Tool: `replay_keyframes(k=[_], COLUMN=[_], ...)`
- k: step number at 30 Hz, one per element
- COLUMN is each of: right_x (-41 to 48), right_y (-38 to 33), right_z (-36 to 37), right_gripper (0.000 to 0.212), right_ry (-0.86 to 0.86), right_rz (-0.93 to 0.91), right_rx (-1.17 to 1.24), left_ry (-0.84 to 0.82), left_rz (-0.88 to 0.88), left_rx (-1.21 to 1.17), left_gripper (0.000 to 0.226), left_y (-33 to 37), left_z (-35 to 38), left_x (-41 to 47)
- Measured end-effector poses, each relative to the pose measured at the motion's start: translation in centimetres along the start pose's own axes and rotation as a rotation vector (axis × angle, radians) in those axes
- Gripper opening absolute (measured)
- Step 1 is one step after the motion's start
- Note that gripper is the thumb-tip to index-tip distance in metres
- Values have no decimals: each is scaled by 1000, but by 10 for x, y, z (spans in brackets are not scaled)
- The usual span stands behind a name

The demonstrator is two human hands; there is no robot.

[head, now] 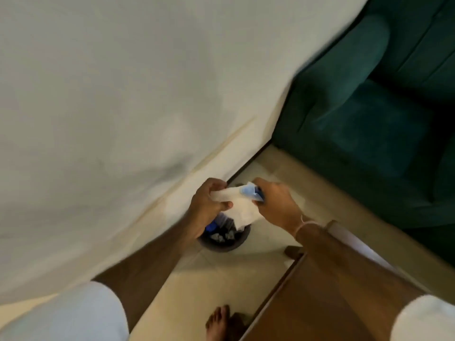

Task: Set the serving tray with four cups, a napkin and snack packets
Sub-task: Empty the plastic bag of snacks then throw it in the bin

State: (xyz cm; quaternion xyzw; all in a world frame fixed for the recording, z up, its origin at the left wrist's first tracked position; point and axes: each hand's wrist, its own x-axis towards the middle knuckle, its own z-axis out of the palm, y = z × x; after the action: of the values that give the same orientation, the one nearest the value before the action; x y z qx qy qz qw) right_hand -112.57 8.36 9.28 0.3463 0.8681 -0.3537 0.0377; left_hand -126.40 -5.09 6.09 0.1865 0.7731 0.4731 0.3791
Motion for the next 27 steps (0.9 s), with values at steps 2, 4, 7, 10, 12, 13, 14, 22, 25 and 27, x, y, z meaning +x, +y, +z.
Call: replay_keyframes(k=[2, 4, 7, 10, 12, 13, 14, 22, 25, 27], right_x=[42, 76, 119, 151, 168, 174, 178, 202, 210, 212], right_y=[19, 42, 85, 119, 135, 142, 146, 192, 206, 210], right_z=[52, 100, 176, 239, 278, 296, 309, 393, 406, 410], right_gripper=[34, 39, 40, 40, 38, 37, 35, 32, 31, 31], right_ry=[7, -12, -75, -173, -235, -267, -291, -321, -317, -334], right_rz=[-48, -80, -111, -112, -132, -143, -149, -112, -100, -85], right_rx=[-86, -165, -251, -329, -363, -393, -418, -496, -482, -460], left_ry=[-27, -48, -148, -246, -293, -323, -359, -478, -441, -416], left_rz=[57, 115, 118, 43, -26, -61, -80, -167, -230, -262], left_rx=[198, 352, 550, 622, 698, 730, 768, 975, 1001, 1097], left_gripper=[47, 46, 44, 43, 47, 49, 51, 27, 26, 31], left_y=[-48, -90, -156, -217, -254, -272, -284, -353, -372, -419], left_z=[-2, 0, 11, 25, 35, 41, 44, 79, 93, 90], left_x=[37, 71, 116, 146, 160, 167, 173, 217, 226, 175])
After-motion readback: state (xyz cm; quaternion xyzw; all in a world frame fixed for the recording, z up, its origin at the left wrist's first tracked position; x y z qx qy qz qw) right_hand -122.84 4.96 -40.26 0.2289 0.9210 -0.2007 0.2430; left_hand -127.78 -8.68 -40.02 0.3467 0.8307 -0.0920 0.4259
